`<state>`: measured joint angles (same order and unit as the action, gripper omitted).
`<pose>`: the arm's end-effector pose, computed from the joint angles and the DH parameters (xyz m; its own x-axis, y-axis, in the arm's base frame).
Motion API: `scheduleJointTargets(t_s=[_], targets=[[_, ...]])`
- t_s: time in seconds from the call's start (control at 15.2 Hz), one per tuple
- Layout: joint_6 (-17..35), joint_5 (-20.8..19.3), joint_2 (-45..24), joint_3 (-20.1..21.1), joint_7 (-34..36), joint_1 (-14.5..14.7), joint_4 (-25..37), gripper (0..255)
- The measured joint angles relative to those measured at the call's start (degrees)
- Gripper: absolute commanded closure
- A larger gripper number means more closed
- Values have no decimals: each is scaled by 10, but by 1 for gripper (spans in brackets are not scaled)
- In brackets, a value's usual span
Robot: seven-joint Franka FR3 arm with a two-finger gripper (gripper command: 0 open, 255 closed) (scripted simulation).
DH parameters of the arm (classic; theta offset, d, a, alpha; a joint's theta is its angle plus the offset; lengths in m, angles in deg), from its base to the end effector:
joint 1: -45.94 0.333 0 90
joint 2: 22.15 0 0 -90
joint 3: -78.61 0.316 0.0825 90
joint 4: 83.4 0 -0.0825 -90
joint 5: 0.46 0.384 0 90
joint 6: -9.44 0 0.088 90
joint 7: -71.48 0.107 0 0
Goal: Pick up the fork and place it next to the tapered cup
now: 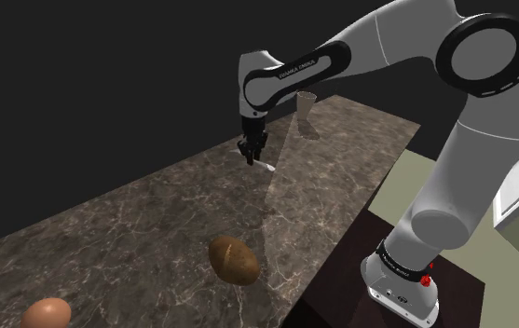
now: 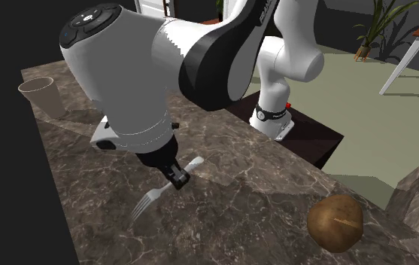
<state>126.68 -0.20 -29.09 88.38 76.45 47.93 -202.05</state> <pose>0.5405 0.1115 0.3626 0.9826 0.1157 -0.1451 0.1153 -0.9933 -0.0117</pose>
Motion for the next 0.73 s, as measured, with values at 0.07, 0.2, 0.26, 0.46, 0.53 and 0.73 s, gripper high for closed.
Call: scheduleJointTargets(t_s=[0.07, 0.2, 0.26, 0.46, 0.53, 0.73], targets=[[-5, 1, 4, 0, -1, 0, 1, 255], [-21, 2, 11, 0, -1, 0, 10, 255], [-28, 2, 14, 0, -1, -1, 14, 255], [-49, 4, 24, 1, -1, 0, 26, 255], [-58, 4, 26, 0, -2, -1, 32, 255], [-79, 6, 35, 0, -4, -2, 44, 255]])
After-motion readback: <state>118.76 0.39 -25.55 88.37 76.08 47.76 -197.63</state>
